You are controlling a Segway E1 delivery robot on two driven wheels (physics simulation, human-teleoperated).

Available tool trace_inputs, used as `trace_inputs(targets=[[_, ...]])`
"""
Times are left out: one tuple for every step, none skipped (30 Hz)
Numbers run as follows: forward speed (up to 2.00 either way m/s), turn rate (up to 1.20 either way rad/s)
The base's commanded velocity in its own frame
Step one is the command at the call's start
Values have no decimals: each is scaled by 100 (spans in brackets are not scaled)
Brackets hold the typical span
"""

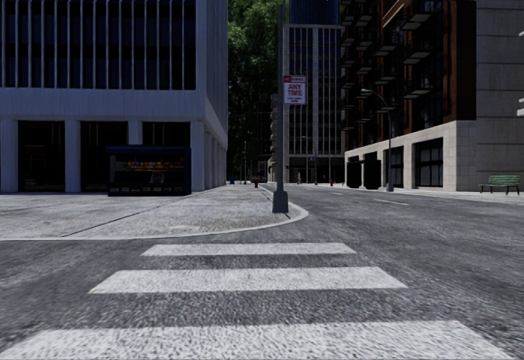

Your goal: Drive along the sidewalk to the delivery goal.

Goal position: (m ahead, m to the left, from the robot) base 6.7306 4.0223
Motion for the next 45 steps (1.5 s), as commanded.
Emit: trace_inputs(targets=[[168,2],[168,2],[168,7],[168,21],[167,40],[167,40],[167,48],[167,51],[167,51],[167,21],[167,6],[167,2],[167,2],[167,0],[167,0],[167,0],[167,0],[167,0],[167,0],[167,0],[167,0],[167,0],[167,0],[167,0],[167,0],[167,0],[167,0],[167,0],[167,0],[167,0],[167,0],[167,0],[167,0],[167,0],[167,0],[167,0],[167,0],[167,0],[167,0],[167,0],[167,0],[167,0],[167,0],[167,0],[167,0]])
